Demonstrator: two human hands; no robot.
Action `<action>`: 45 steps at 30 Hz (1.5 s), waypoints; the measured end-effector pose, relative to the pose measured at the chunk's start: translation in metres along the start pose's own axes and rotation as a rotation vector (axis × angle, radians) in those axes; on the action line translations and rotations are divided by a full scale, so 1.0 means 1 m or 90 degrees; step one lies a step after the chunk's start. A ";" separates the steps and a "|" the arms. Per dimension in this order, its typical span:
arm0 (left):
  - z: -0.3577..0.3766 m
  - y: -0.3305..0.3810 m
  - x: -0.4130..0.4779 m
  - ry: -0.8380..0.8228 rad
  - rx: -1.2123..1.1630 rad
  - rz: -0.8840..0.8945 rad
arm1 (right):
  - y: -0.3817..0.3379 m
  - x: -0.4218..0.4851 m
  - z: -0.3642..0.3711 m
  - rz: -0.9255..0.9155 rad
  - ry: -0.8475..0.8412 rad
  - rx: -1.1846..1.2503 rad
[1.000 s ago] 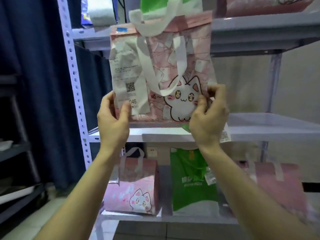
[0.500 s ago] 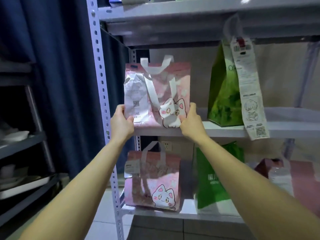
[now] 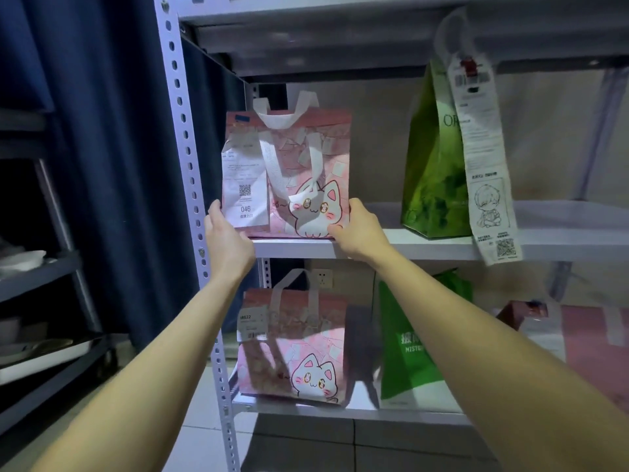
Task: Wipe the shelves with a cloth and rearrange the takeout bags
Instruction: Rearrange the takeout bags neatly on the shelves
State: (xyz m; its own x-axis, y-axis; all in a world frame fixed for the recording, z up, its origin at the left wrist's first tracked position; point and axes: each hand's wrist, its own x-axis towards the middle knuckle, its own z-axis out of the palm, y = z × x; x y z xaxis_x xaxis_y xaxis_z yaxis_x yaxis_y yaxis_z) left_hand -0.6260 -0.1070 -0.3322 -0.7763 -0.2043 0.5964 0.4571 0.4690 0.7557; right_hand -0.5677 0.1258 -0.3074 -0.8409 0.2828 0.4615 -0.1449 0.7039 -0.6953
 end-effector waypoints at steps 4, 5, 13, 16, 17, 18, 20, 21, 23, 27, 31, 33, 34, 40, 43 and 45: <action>0.002 0.005 -0.043 0.084 -0.042 0.071 | 0.006 -0.037 -0.019 -0.052 0.026 0.072; 0.007 0.008 -0.056 0.098 -0.045 0.102 | 0.012 -0.049 -0.028 -0.073 0.045 0.089; 0.117 0.050 -0.181 -0.044 -0.103 0.221 | 0.143 -0.155 -0.124 -0.067 0.092 0.062; 0.169 0.070 -0.230 -0.131 -0.119 0.223 | 0.218 -0.192 -0.169 0.014 0.130 0.035; 0.185 0.077 -0.247 -0.160 -0.119 0.227 | 0.243 -0.203 -0.183 0.050 0.153 0.032; 0.201 0.084 -0.265 -0.189 -0.119 0.230 | 0.267 -0.214 -0.197 0.087 0.171 0.025; 0.231 0.097 -0.298 -0.251 -0.132 0.220 | 0.312 -0.235 -0.222 0.142 0.210 -0.015; 0.246 0.103 -0.313 -0.282 -0.141 0.208 | 0.334 -0.245 -0.233 0.162 0.240 -0.040; 0.273 0.110 -0.339 -0.341 -0.142 0.187 | 0.370 -0.262 -0.254 0.195 0.313 -0.073; 0.320 0.110 -0.374 -0.453 -0.069 0.077 | 0.422 -0.279 -0.277 0.270 0.377 -0.133; 0.353 0.101 -0.387 -0.584 -0.019 -0.044 | 0.448 -0.271 -0.280 0.355 0.254 -0.082; 0.362 0.096 -0.389 -0.615 -0.015 -0.063 | 0.454 -0.263 -0.277 0.381 0.178 -0.023; 0.363 0.095 -0.391 -0.613 -0.009 -0.061 | 0.458 -0.260 -0.275 0.385 0.161 -0.008; 0.335 0.086 -0.404 -0.549 -0.083 -0.004 | 0.451 -0.285 -0.267 0.320 0.296 -0.043; 0.313 0.096 -0.409 -0.530 -0.120 0.047 | 0.432 -0.312 -0.274 0.275 0.349 -0.027; 0.300 0.112 -0.413 -0.518 -0.158 0.089 | 0.416 -0.326 -0.284 0.240 0.420 -0.010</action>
State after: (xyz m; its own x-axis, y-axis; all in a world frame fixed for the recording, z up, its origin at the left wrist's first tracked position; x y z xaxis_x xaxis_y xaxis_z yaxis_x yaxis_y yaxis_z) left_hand -0.3844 0.2873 -0.5754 -0.7325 0.5647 0.3803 0.5792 0.2232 0.7841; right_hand -0.2059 0.5112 -0.5910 -0.3454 0.8337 0.4309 0.1027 0.4900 -0.8657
